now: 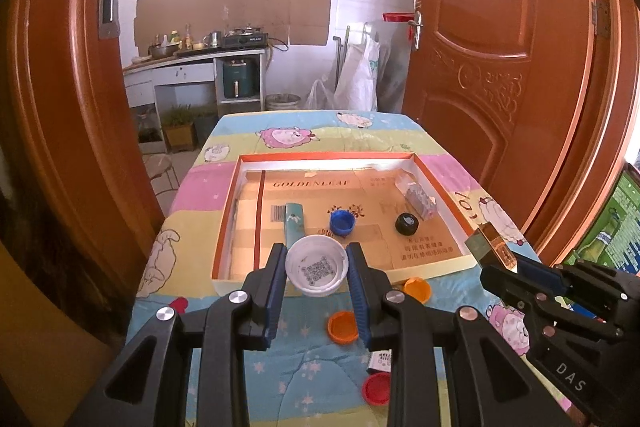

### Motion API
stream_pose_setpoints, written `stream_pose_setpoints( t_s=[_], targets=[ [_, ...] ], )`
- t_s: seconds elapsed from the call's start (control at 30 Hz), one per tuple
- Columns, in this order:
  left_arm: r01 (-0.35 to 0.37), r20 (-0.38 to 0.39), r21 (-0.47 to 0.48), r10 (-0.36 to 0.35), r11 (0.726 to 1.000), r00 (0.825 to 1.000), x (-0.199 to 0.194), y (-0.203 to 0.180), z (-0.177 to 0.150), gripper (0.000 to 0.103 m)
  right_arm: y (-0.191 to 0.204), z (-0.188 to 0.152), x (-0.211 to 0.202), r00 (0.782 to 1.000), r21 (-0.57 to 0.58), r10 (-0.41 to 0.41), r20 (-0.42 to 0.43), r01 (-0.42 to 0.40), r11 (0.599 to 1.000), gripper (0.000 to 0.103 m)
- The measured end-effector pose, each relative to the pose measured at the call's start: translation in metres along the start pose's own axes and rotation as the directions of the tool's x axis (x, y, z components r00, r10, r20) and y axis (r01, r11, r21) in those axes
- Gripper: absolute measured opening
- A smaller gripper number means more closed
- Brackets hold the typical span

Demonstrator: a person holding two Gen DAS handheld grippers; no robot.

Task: Organize rigid objects
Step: 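Carry the gold box with the right tool while the left tool carries the white cap to the tray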

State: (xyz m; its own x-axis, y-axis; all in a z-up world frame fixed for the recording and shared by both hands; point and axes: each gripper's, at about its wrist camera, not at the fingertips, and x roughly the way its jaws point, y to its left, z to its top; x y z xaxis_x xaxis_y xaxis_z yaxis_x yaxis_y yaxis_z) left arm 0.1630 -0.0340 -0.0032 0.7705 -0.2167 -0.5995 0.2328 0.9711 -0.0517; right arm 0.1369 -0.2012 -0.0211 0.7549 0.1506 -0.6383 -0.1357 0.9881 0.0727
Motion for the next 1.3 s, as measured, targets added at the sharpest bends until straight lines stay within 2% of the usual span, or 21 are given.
stream_pose_setpoints(
  t_s=[0.8,1.3],
  targets=[
    [-0.022,0.035,0.008,0.022,1.0,0.999,0.024,-0.002,0.037,0.03,-0.005,0.043,0.018,0.999,-0.035,-0.012,0.041,0.013,0.999,0.018],
    [-0.016,-0.006,0.008,0.016,1.0,1.0,0.048,0.007,0.05,0.03,-0.014,0.067,0.045,1.0,-0.044,-0.007,0.02,0.008,0.999,0.018]
  ],
)
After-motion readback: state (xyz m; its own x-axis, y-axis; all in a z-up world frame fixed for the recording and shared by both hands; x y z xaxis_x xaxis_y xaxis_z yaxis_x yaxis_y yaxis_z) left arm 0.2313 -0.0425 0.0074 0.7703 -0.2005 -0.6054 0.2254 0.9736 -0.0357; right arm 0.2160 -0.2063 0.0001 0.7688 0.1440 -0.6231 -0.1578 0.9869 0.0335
